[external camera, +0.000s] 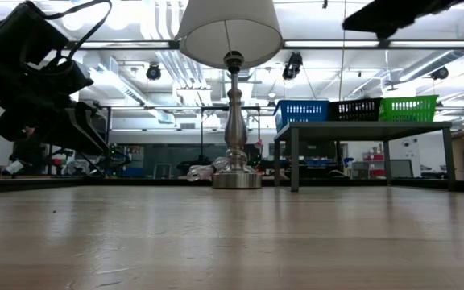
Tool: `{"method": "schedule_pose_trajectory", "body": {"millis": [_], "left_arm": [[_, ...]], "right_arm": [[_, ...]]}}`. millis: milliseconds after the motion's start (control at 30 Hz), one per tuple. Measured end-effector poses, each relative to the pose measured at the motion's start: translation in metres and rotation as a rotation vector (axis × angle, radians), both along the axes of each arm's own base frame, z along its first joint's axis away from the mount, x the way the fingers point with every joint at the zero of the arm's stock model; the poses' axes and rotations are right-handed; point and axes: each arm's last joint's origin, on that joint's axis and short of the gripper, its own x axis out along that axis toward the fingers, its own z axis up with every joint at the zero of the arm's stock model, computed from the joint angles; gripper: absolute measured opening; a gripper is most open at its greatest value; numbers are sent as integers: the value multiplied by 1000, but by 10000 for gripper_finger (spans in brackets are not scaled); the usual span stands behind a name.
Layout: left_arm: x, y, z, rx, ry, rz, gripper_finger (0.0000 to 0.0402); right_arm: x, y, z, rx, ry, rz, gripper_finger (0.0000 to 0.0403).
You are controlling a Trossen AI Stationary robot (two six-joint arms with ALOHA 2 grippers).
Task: Pick & Place Office Desk Supplies
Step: Return to Home Position
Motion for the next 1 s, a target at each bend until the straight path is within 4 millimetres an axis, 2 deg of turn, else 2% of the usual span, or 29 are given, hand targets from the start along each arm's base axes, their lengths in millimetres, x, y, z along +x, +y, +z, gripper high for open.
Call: {"method": "schedule_pose_trajectory", "body": {"millis": [267, 367, 567, 800, 1000], "left_arm": [[0, 0, 0, 0, -1, 0, 143], [0, 0, 0, 0, 0, 0, 143], [0, 0, 0, 0, -1, 0, 143], [0, 0, 0, 0, 0, 0, 143], [0, 0, 0, 0, 3, 0, 143]], "right_arm": [[-34, -2, -24, 204, -126, -41, 70], [-44, -3, -37, 209, -177, -36, 70], [-57, -4, -60, 157, -418, -6, 70], [-61, -4, -91, 107, -570, 1, 70], [-57, -4, -104, 88, -538, -5, 70]]}}
